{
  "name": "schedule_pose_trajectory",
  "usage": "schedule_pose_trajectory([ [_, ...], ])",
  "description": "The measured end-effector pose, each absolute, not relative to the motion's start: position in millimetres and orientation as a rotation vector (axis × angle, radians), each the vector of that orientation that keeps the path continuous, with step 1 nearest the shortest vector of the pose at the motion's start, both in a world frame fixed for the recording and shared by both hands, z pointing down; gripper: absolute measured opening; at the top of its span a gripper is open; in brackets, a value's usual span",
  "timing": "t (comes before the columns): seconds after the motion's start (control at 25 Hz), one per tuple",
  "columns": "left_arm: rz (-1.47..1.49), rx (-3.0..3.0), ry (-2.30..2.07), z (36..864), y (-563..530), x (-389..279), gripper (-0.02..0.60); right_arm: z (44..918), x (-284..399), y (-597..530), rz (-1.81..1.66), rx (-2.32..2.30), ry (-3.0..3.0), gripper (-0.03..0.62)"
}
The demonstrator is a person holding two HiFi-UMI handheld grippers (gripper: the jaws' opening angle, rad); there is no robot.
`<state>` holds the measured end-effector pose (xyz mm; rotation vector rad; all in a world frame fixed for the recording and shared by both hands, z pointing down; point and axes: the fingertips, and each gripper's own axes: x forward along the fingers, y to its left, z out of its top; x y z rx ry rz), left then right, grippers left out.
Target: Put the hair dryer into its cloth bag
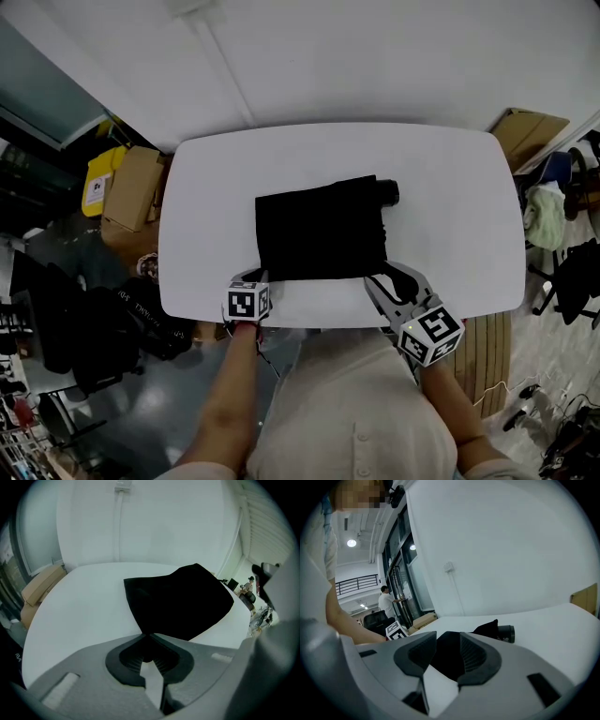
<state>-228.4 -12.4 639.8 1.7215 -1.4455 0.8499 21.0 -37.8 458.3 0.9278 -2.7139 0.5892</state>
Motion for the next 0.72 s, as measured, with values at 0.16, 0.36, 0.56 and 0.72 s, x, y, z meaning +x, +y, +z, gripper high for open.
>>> schedule_pose_trajectory([
  [0.16, 0.852, 1.684, -1.480, 641.0, 5.7, -252.5, 0.029, 458.8, 14.8, -35.3, 0.601, 0.917, -2.720, 0.156],
  [0.36, 0.883, 1.620, -1.516, 642.6, 31.5, -287.0, 0.029, 458.4, 11.5, -32.6, 0.606, 0.904, -2.726, 0.158],
  [0.56, 0.912, 1.560, -1.546, 643.9, 54.9, -322.6, 0.029, 456.9, 6.7, -32.6, 0.597, 0.885, -2.729, 0.158],
  [0.72, 0.927, 1.530, -1.571, 642.5, 64.4, -345.3, 0.029, 457.2, 1.6, -31.0, 0.593, 0.871, -2.729, 0.157],
])
